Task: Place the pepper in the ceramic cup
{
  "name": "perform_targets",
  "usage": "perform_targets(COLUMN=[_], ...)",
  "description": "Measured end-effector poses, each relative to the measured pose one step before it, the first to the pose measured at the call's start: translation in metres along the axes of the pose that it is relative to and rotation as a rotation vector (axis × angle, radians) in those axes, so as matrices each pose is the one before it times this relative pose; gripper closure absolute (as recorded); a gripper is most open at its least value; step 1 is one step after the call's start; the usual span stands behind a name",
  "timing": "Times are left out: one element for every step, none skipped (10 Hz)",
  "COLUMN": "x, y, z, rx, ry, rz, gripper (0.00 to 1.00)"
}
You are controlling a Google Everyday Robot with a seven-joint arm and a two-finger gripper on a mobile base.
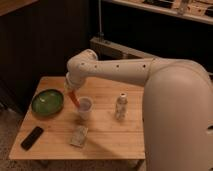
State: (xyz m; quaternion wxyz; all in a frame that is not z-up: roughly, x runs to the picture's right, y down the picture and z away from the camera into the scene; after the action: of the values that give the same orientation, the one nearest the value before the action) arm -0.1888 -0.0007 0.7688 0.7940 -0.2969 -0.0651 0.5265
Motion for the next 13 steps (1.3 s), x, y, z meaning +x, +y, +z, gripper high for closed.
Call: perform_targets(x=[0.00052, 0.00076, 0.00080, 0.00545, 0.00712, 0.00092, -0.00037, -0.00173, 0.00054, 0.00243, 0.00287, 0.00132, 0.00044], y=[-0.00286, -0.00257, -0.00211, -0.00346, -0.00521, -0.00287, -0.00104, 0.00194, -0.00184, -0.00224, -0.00375, -0.00143, -0.00145], z=[-0.00044, -0.00047, -0.00056, 0.00028, -0.00047, -0.00023, 0.00187, 0.00189, 0.00001, -0.00043, -0.00138, 0.00007, 0.00032], rx=[0.00194, 0.00194, -0.00033, -0.00322, -0.00161, -0.00012, -0.00121, -0.00367, 0.00114, 0.00061, 0.00168, 0.00019, -0.00053], ry=[-0.00123, -0.00082, -0.00177, -0.00175, -0.00295, -0.00271, -0.00039, -0.00137, -0.00199, -0.00114, -0.00295, -0.00154, -0.00162], rz=[0.00353, 0.00305, 0.00287, 0.00656, 0.00729, 0.00508, 0.00273, -0.00072, 0.00159, 0.00215, 0.00395, 0.00129, 0.00262], gripper=[0.97, 0.97, 0.97, 0.97, 0.97, 0.97, 0.97, 0.97, 0.93, 0.86, 0.74, 0.67, 0.65])
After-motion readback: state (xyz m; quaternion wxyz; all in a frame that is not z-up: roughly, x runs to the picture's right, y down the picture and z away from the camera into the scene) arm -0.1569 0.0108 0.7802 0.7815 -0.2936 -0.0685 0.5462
